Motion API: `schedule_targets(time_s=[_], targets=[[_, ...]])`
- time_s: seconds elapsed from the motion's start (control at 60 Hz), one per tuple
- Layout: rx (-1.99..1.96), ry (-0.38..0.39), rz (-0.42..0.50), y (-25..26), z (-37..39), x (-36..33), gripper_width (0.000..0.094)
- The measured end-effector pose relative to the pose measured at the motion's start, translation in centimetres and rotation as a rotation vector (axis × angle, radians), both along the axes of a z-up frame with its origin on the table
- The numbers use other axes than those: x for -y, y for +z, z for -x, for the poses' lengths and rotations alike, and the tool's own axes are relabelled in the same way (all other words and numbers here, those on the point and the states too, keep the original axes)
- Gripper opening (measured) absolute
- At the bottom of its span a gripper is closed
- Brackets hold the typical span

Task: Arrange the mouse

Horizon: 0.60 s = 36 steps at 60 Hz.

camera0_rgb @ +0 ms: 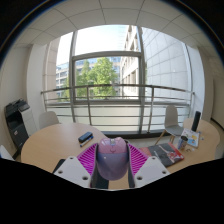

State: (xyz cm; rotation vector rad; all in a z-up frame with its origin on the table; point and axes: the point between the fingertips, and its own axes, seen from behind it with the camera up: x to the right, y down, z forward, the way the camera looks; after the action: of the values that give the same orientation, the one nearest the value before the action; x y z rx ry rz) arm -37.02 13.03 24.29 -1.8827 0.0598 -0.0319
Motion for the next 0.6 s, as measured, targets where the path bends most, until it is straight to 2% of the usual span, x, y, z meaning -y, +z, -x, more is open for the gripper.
schedule_targets(time_s=[0.083,0.167,0.183,0.2,0.333,0.483,0.533,0.567,0.6], targets=[[-0.019,0.064,0.081,-7.5,7.0,-1.8,0.0422],[-0.032,0.090,0.196,-13.7,11.6,-3.7,0.0424],[-0.034,0.087,0.214,-16.2,13.0,-3.6,0.0423],[-0.030,0.089,0.240,-15.7,12.6,-4.3,0.0424],[-0.035,0.086,0.353,-23.2,14.9,-4.0,0.0462],[0.014,0.091,0.435,-25.7,15.7,-4.0,0.0555],[0.021,0.084,0.428,-25.6,15.8,-3.9,0.0593],[0.027,0.079,0.430,-24.9,15.7,-3.7,0.0659],[0.034,0.069,0.425,-24.3,15.5,-3.6,0.0772]])
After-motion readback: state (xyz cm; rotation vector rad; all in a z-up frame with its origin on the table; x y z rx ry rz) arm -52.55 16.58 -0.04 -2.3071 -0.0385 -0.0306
